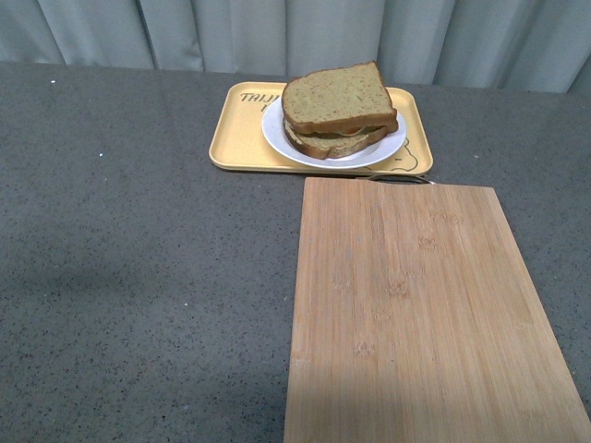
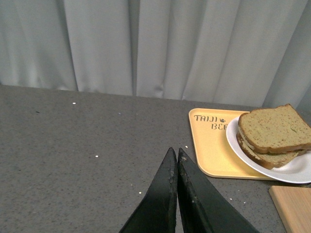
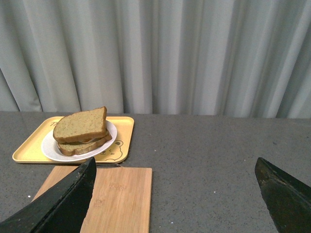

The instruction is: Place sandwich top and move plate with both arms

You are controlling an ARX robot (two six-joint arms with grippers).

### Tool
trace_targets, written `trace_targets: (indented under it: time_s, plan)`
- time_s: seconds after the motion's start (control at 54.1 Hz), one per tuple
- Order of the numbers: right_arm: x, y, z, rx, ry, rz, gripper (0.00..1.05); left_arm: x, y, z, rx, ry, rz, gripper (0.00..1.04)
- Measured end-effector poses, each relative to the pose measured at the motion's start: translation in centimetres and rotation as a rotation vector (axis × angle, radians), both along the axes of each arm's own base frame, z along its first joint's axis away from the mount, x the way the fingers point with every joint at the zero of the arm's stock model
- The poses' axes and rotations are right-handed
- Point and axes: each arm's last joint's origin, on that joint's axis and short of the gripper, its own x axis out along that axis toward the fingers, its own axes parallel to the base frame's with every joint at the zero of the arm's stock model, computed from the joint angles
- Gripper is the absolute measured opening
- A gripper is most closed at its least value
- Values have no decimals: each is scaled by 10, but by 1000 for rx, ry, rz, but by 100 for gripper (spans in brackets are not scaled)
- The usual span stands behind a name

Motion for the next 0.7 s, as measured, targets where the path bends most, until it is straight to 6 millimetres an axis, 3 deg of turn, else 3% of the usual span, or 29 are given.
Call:
trace_targets:
  time_s: [0.333,0.703]
  plan:
    - [0,0,0,0,0,0,95,-50,19,3,4,-11,4,4]
    - [0,0,0,0,0,0,95,-78,19,4,4,-13,1,4]
